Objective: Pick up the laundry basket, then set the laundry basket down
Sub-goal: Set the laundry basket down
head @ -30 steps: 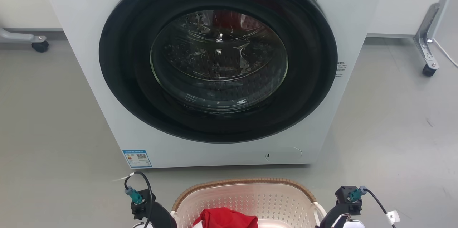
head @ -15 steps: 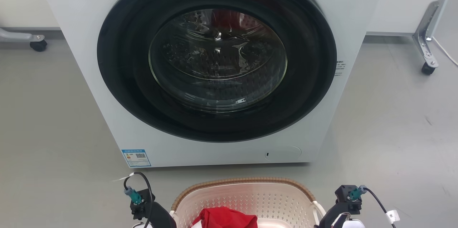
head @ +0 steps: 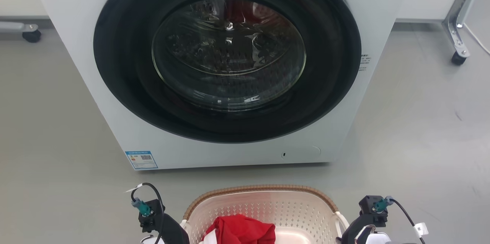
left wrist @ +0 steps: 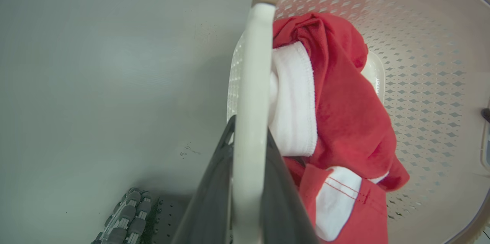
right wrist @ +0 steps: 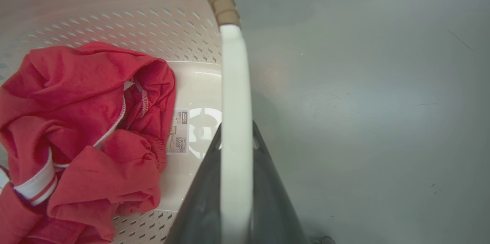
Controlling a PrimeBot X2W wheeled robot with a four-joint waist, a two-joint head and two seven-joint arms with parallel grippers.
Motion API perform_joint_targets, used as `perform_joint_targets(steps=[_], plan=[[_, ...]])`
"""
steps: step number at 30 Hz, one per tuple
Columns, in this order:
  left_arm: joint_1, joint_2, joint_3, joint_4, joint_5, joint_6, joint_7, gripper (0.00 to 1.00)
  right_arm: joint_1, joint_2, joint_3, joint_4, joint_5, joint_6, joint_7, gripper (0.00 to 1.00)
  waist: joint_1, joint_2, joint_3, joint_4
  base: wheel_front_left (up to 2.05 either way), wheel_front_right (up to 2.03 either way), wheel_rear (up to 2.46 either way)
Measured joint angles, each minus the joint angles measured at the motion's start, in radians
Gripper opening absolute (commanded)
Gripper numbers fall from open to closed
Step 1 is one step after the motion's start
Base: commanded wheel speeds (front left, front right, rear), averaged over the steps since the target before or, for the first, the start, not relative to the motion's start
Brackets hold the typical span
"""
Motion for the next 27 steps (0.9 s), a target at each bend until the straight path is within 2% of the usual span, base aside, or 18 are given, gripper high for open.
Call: perform_joint_targets(steps=[13,27], plan=[[-0.043,0.001,-0.017,-0.036,0.001,0.009,-0.090,0.00,-0.067,-0.003,-0.009,0.002,0.001,-0.034,-0.061,0.00,0.0001,0.0001,0.129,-0.008,0.00,0.00,0.00],[-0.114,-0.001,-0.022,-0.054,0.022,0.009,-0.219,0.00,-0.139,-0.026,0.007,-0.019,-0.026,-0.046,-0.159,0.00,0.0002,0.0001,0.312,-0.007,0.00,0.00,0.00]])
